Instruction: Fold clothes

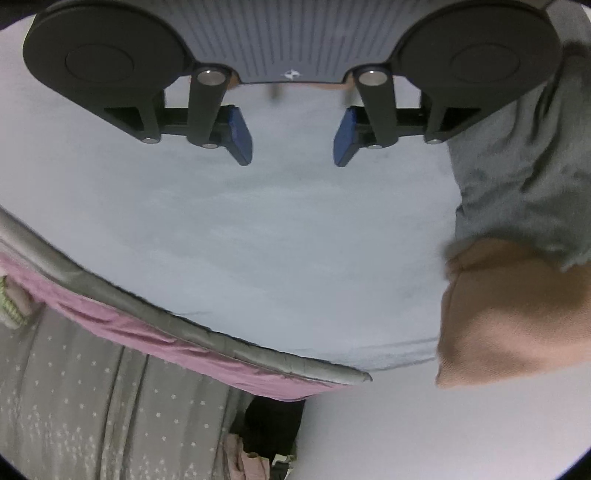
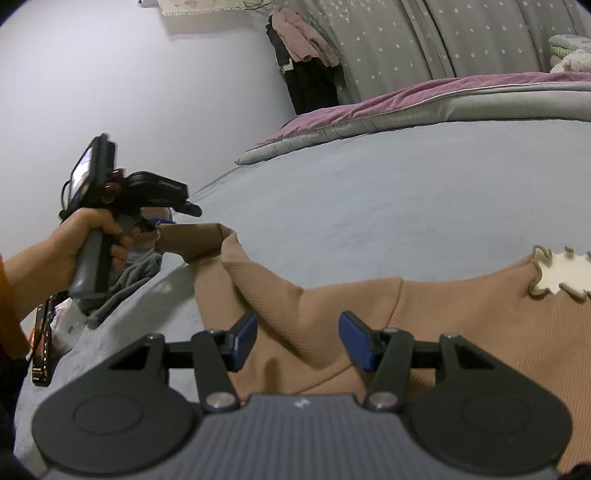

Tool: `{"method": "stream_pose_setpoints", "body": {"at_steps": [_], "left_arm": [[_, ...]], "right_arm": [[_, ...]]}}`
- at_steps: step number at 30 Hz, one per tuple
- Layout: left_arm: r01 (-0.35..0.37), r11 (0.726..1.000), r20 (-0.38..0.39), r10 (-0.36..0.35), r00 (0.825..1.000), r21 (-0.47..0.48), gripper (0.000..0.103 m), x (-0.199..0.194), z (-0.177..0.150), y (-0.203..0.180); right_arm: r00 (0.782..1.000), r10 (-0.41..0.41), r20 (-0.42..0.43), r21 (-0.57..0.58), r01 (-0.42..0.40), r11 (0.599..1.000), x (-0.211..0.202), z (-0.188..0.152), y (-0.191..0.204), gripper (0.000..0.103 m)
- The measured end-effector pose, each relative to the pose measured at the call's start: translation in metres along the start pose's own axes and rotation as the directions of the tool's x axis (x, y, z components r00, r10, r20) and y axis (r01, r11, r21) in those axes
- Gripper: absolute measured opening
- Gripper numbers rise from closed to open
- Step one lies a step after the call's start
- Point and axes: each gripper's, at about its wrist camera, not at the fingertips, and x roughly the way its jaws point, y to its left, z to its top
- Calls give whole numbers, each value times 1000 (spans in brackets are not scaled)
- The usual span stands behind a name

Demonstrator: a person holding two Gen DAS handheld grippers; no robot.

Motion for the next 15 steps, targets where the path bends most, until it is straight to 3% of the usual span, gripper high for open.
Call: {"method": "stream_pose_setpoints", "body": {"at_steps": [5,12,15], "left_arm": [[-10,1000,46,12,999,-26,56,-16,-11,23],[-21,989,167,46,985,-145,59,-51,-39,60],[-14,992,165,35,986,-125,59,-58,-52,61]], "right_arm": [[1000,0,-1,2,1,1000,1,2,-1,52],[1000,-3,-6,2,3,1000,1,2,-1,53],[1000,-8,-10,-1,8,1000,2,2,-1,56]]}}
